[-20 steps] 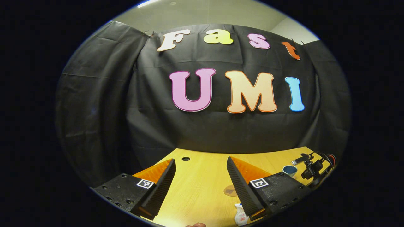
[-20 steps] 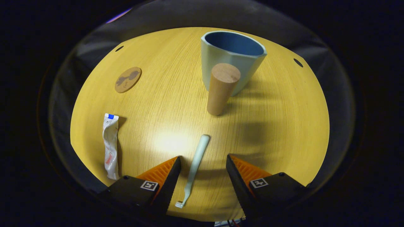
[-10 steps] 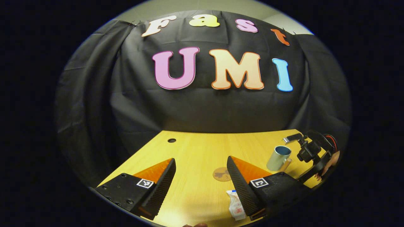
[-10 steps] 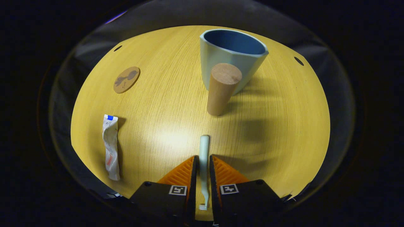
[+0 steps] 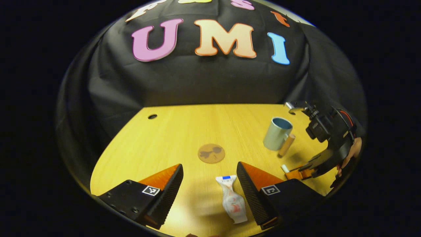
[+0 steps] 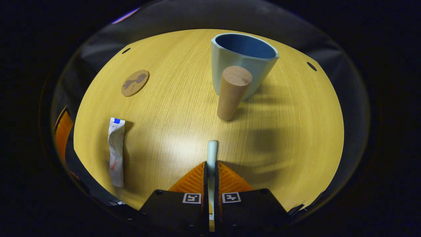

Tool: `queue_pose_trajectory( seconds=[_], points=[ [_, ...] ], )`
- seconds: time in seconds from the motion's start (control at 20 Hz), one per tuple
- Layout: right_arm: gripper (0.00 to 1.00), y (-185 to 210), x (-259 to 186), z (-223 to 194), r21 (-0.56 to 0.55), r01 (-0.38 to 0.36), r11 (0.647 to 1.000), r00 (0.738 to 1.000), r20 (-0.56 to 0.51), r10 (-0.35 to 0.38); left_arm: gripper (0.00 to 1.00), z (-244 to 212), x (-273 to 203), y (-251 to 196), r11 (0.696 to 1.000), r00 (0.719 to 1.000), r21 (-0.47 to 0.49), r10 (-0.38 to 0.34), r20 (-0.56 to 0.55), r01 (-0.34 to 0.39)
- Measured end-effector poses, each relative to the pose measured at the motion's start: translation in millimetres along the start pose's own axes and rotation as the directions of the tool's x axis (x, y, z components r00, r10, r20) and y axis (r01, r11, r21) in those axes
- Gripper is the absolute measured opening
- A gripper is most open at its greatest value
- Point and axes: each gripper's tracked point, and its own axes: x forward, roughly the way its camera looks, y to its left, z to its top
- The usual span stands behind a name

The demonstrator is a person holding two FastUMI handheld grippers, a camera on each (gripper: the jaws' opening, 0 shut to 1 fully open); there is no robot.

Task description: Put the toothbrush and toothpaste on the desktop into the cup, then pick up the cup and place it on the coaster on the desktop.

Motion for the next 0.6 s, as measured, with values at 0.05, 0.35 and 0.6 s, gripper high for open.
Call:
queue_pose_trajectory(
  seconds=[0.05,0.35,0.6],
  points=[
    [0.08,0,0,1,0.000,-0.002,1.000,1.000,0.002,0.002,0.95,-10,4,-3,1.000,0.999,-0.004,-0.012,-0.039,0.012],
    [0.08,0,-1,3,-0.029,-0.006,1.000,1.000,0.023,0.007,0.95,-58,27,-15,1.000,0.970,-0.016,-0.020,-0.241,0.017],
    [0.08,0,-2,2,-0.033,-0.019,0.999,0.999,0.036,0.020,0.95,-79,38,-16,1.000,0.939,-0.019,-0.012,-0.343,0.006]
  ],
)
